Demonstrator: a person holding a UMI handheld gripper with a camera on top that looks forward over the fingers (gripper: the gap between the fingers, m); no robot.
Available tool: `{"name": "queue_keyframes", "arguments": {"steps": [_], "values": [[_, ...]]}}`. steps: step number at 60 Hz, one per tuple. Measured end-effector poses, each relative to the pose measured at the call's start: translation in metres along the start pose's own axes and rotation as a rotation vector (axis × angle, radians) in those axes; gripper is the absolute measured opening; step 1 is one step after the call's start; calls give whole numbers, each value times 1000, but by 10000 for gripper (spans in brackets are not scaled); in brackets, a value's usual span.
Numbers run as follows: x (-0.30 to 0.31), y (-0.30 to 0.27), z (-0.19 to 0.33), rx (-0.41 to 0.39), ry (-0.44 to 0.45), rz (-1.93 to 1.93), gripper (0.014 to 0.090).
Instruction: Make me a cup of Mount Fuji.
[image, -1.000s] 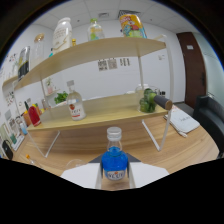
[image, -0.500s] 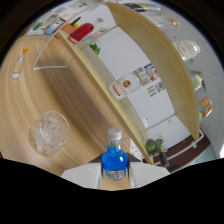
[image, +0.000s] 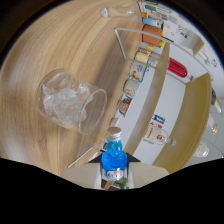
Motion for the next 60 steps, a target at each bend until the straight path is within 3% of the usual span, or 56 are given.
{"name": "queue_keyframes", "arguments": {"steps": [15,36,48,60], "values": [[4,-7,-6,32,0,101,365],[95,32,-71,274,53,1184,366],[69,98,-78,252,5,1696,365],[-22,134,-42,144,-115,1925,366]]}}
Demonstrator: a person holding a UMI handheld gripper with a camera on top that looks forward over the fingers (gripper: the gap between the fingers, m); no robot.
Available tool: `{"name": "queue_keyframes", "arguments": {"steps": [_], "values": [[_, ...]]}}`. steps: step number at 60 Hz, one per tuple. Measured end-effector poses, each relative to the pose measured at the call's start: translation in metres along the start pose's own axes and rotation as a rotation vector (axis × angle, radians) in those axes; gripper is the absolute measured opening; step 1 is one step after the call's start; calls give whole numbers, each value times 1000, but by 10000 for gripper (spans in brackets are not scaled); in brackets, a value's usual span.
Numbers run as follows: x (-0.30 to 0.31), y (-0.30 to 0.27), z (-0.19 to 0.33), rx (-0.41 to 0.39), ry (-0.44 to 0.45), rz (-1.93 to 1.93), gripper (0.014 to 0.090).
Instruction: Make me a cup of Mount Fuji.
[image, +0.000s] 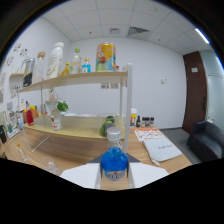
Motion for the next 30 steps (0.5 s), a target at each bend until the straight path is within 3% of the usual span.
{"name": "queue_keyframes", "arguments": {"steps": [16,30], "values": [[32,89,43,-190,-26,41,365],[34,125,60,-284,-36,27,366]]}}
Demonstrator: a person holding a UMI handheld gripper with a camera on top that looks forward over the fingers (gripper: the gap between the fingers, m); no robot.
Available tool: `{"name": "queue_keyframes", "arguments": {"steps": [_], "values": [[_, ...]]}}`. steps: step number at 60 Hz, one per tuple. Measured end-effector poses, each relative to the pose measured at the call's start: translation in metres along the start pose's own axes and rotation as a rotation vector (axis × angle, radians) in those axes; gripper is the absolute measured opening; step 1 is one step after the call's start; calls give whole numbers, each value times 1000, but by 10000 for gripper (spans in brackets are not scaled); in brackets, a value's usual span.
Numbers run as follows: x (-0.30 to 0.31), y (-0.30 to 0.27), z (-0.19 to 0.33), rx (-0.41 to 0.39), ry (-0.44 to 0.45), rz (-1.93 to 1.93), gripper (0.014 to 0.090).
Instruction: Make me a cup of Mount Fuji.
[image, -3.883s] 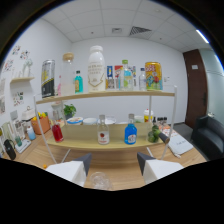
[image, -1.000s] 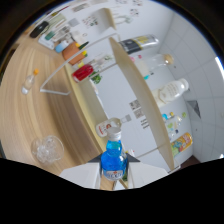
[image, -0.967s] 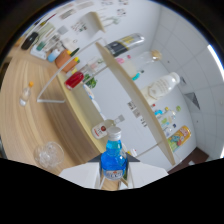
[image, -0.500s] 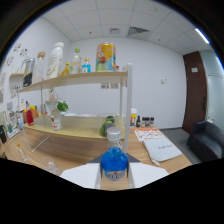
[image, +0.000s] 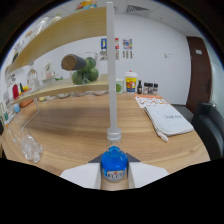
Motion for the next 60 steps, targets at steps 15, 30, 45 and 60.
{"name": "queue_keyframes", "arguments": {"steps": [15,30,45,60], "values": [[-1,16,10,-104,8,20,369],[3,18,8,-110,29,28,376],[1,26,-9,-133,47,69,572],[-14,-31,-70,1,134,88,853]]}}
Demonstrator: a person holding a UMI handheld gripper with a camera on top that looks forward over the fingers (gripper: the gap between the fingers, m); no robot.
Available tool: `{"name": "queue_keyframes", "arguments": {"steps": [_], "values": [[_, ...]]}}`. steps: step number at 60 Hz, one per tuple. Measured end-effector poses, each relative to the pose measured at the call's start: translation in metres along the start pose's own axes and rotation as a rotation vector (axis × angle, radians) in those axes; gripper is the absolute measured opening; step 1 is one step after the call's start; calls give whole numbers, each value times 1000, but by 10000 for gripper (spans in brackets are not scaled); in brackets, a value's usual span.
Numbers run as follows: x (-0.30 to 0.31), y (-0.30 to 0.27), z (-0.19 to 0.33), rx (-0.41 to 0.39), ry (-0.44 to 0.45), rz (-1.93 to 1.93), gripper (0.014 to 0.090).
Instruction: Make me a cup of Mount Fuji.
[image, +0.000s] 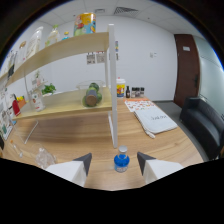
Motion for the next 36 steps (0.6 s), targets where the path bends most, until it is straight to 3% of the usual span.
{"name": "queue_keyframes", "arguments": {"steps": [6,17,36], "values": [[-23,-19,-32,44,8,32,850],[-106,-30,-76,83,-66,51,850],[-223,-23,-83,97,-146,6,853]]}}
